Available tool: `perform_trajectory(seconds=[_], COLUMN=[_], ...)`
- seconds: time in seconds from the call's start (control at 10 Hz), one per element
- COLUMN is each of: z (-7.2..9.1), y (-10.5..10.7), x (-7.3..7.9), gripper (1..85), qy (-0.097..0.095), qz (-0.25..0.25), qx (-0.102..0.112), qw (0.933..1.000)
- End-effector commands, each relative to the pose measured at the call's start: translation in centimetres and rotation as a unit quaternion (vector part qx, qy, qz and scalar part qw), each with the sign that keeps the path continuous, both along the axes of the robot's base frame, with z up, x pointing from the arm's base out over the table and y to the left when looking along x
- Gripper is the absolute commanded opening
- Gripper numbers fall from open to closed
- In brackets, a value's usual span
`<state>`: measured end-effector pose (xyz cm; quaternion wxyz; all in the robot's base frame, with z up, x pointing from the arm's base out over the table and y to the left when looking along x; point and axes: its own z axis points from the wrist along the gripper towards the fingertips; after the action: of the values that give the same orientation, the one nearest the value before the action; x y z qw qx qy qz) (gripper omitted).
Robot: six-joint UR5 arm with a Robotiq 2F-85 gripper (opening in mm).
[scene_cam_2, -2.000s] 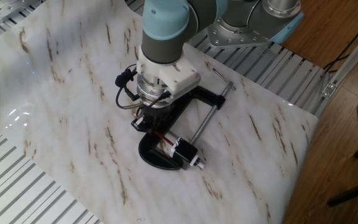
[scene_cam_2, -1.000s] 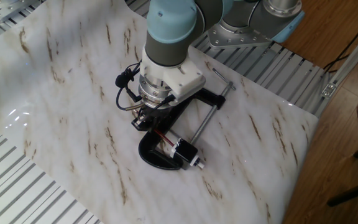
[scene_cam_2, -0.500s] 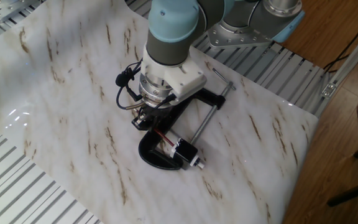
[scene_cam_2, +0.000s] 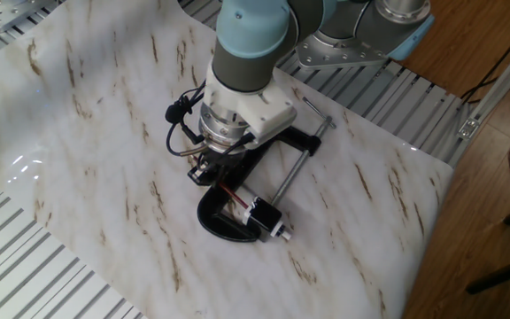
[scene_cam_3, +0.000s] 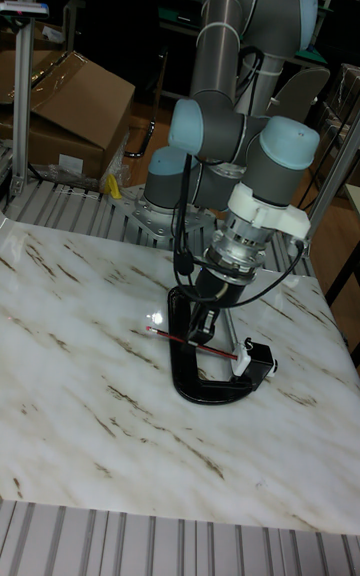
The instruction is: Insert the pencil into the pencil sharpener
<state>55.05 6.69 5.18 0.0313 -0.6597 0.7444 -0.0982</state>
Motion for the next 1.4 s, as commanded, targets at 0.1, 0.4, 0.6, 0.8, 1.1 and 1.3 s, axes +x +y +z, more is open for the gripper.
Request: perform_trajectory(seconds=[0.1, 0.4, 0.6, 0.8, 1.1, 1.3], z=[-0.3, -0.3, -0.3, 0.2, 0.1, 0.2], y=[1.9, 1.9, 1.5, -1.0, -0.7, -1.2], x=[2.9, 2.8, 2.7, 3.1, 3.1, 3.6], gripper=[1.0, 1.0, 1.0, 13.3, 40.3, 56.3], qy=[-0.043, -0.039, -0.039, -0.047, -0.040, -0.037], qz=[0.054, 0.057, 0.056, 0.057, 0.068, 0.086], qx=[0.044, 0.043, 0.035, -0.018, -0.016, -0.024], qw=[0.9966, 0.9967, 0.9971, 0.9972, 0.9967, 0.9953])
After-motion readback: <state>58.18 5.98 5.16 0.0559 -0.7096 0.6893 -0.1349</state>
